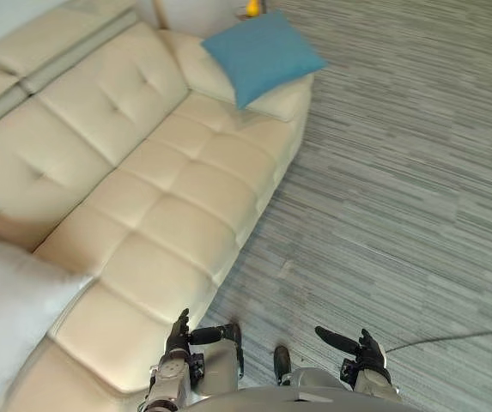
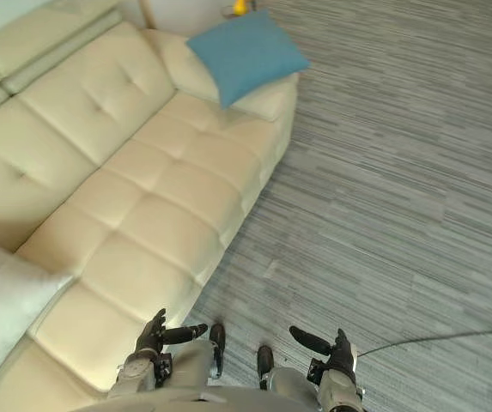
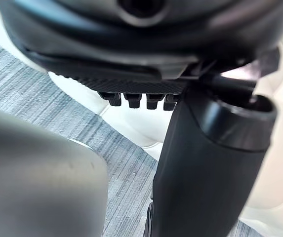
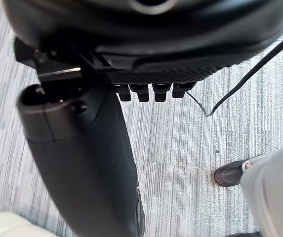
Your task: Pick up cushions and gather them together orderly.
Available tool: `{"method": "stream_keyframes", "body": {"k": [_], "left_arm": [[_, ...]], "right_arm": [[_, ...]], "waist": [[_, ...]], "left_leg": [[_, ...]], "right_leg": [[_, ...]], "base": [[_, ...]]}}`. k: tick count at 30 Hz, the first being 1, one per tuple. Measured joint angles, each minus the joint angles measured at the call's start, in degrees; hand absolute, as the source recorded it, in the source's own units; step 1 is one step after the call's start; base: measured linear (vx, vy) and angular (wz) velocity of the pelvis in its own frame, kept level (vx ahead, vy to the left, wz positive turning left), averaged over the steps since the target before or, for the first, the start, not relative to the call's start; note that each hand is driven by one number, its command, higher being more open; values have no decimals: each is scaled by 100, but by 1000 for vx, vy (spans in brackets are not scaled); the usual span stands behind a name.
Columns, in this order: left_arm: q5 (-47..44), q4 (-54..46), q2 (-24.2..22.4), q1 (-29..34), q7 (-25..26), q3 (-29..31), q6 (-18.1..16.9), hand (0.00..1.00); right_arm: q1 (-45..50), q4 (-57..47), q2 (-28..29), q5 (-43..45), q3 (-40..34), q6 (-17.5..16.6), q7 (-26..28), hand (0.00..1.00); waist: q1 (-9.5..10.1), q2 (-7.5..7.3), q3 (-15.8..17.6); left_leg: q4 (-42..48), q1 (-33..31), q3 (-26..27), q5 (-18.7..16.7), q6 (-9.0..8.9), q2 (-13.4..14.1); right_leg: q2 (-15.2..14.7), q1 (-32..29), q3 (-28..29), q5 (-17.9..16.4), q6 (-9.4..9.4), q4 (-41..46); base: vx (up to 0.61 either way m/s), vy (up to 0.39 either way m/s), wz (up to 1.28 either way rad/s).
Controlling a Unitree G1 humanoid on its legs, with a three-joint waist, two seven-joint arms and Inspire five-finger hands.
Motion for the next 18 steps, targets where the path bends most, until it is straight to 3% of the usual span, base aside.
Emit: {"method": "stream_keyframes", "body": {"k": [1, 2, 3, 5, 8, 9, 10, 11, 14, 16, 17, 18], "left_arm": [[-1, 2, 30, 7, 9, -65, 31, 100], [-1, 2, 60, -4, 32, -229, 46, 100], [-2, 1, 84, 0, 39, -374, 54, 100], [-21, 1, 69, -69, 60, -449, 75, 100], [-23, 4, 59, -93, 77, -457, 78, 100], [-21, 28, 60, -110, 82, -473, 78, 100], [-19, 107, 86, -163, 82, -491, 74, 100], [-15, 329, 53, -299, 87, -580, 80, 100], [44, 357, -52, -442, 23, -672, 78, 100], [51, 362, -192, -425, 22, -578, 77, 100], [46, 293, -231, -411, 13, -550, 91, 100], [43, 138, -285, -390, -10, -497, 81, 100]], "right_arm": [[10, -22, -13, -9, -2, 2, 6, 100], [24, -35, -51, -95, -12, 2, 27, 100], [29, -85, -61, -113, -14, -9, 39, 100], [-20, -133, -60, -244, 7, -21, 51, 100], [-190, -74, -28, -322, 25, -22, 51, 100], [-198, -75, -22, -322, 54, -31, 50, 100], [-183, -61, -13, -322, 93, -35, 43, 100], [-274, 93, -105, -321, 111, -31, 45, 100], [-457, 299, -137, -326, -116, -24, -8, 100], [-318, 258, -63, -263, -219, -22, -36, 100], [-290, 218, -62, -266, -174, -24, -40, 100], [-261, 138, -92, -260, -30, -41, -50, 100]], "waist": [[-41, -25, -10], [-82, -8, -14], [-143, 2, -18], [-204, 58, 24], [-307, 65, 47], [-344, 38, 54], [-370, -45, 65], [-350, 75, 160], [-371, 149, 278], [-439, 183, 323], [-434, 217, 333], [-367, 263, 342]], "left_leg": [[23, 185, 96, -155, 40, -45], [45, 399, 134, -290, 79, -68], [26, 629, 142, -415, 70, -48], [-118, 1006, 142, -543, -22, 127], [-531, 1506, 161, -536, -35, 392], [-635, 1639, 159, -537, -36, 436], [-707, 1763, 143, -543, -103, 413], [-774, 1898, 11, -590, -325, 559], [-790, 1824, -353, -252, -464, 487], [989, 1394, -608, -112, -639, 783], [1822, 1073, -726, 69, -655, 901], [3287, 395, -842, 218, -626, 1129]], "right_leg": [[-259, -260, -384, 79, 232, 723], [-631, -446, -1007, 154, 42, 1348], [-1007, -546, -1632, 109, -323, 1736], [-1303, -664, -2314, -51, -620, 1661], [-1202, -797, -2598, -64, -662, 485], [-1157, -847, -2557, 37, -611, -33], [-1139, -815, -2462, 439, -560, -886], [-917, -600, -2590, 946, -1233, -1143], [-764, -423, -2624, 619, -1442, -1143], [-598, 320, -2862, 282, -1393, -1400], [-510, 530, -2910, 230, -1401, -1515], [-335, 842, -2940, 143, -1430, -1672]], "base": [[378, 95, -49], [394, 72, -26], [494, 43, -14], [446, -43, -3], [514, -178, -8], [413, -202, 3], [536, -272, -5], [497, -267, -6], [431, -281, 1], [306, -251, 44], [306, -259, 22], [226, -184, 1]]}}
